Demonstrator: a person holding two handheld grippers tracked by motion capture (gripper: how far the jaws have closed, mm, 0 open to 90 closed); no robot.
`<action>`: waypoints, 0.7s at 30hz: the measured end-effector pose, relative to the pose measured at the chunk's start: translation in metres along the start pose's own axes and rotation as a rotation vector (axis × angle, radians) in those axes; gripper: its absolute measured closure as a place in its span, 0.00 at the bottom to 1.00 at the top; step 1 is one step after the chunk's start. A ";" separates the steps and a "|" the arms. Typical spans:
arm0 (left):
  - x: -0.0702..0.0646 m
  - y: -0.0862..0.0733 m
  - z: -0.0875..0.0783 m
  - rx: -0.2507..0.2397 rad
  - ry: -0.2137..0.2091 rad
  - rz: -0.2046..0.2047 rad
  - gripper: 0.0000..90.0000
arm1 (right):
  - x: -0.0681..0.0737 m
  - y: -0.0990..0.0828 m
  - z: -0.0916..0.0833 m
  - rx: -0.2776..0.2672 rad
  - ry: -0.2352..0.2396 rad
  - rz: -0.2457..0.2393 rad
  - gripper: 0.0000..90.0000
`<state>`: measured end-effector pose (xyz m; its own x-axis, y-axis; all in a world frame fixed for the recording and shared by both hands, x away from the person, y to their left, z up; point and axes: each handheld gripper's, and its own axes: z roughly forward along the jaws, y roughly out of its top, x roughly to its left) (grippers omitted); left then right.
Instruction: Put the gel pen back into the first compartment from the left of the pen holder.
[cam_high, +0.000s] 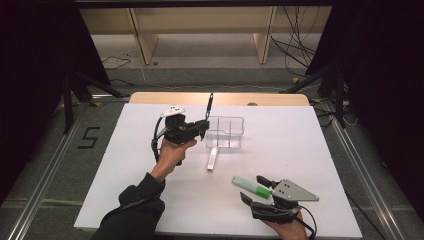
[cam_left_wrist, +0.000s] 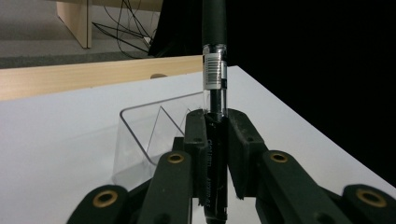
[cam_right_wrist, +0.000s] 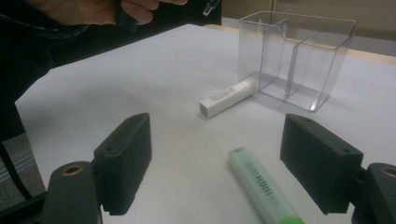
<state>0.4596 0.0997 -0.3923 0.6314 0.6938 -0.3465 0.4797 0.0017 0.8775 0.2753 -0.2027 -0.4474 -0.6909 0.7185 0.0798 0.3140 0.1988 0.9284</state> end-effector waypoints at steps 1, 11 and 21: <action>0.000 0.002 0.002 -0.004 0.000 -0.005 0.88 | 0.000 0.000 0.000 -0.001 0.001 0.004 0.28; 0.006 0.010 0.021 -0.043 0.026 -0.014 0.88 | -0.001 -0.001 -0.001 -0.001 0.012 0.026 0.23; 0.012 0.013 0.037 -0.060 0.042 -0.002 0.88 | 0.000 -0.003 0.000 0.011 0.015 0.019 0.23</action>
<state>0.4957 0.0812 -0.3977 0.6037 0.7232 -0.3355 0.4426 0.0460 0.8955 0.2748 -0.2031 -0.4500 -0.6945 0.7122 0.1025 0.3340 0.1928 0.9227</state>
